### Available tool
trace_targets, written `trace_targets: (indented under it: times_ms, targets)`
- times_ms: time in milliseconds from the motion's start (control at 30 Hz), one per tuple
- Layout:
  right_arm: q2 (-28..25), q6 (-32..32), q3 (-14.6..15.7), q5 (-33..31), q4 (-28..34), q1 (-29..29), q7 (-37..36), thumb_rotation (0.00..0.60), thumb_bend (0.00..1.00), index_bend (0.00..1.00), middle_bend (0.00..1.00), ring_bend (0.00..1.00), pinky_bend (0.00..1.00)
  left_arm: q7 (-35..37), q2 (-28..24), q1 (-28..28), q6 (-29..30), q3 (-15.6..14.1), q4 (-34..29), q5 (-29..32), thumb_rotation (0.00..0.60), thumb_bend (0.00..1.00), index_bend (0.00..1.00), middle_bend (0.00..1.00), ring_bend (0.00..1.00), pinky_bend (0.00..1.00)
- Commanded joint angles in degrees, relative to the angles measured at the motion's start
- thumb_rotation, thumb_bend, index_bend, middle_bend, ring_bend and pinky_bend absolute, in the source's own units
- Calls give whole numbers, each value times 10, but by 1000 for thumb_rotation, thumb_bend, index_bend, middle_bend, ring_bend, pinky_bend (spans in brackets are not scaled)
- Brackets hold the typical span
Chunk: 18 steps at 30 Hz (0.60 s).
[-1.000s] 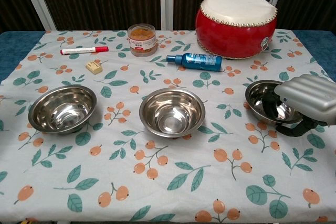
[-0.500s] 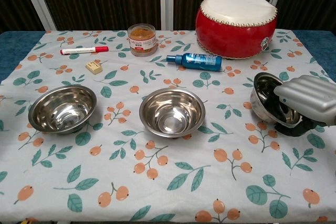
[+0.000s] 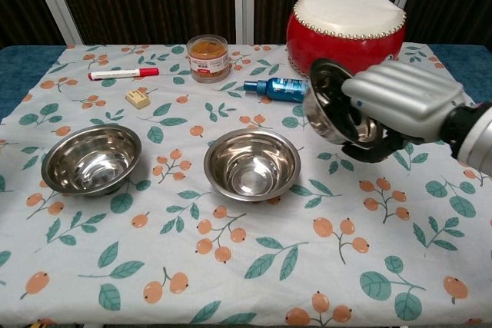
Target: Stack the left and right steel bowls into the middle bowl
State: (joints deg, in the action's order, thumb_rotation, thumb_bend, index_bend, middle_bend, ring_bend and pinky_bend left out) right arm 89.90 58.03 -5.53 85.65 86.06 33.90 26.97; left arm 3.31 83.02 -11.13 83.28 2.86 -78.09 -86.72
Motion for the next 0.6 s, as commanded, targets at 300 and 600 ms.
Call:
trace_targets:
  times_ms: [300,600]
  targets:
    - [71,-57,-18,-32,-16,57,26,600,363,693,598,481,503,12,-5,7,2,2,7,9,600,168,249,264,172,281]
    - [67,-75,-9,-30,-16,77,2,600,37,476,461,339,348,26,-4,7,-1,3,20,10,600,168,249,264,172,281]
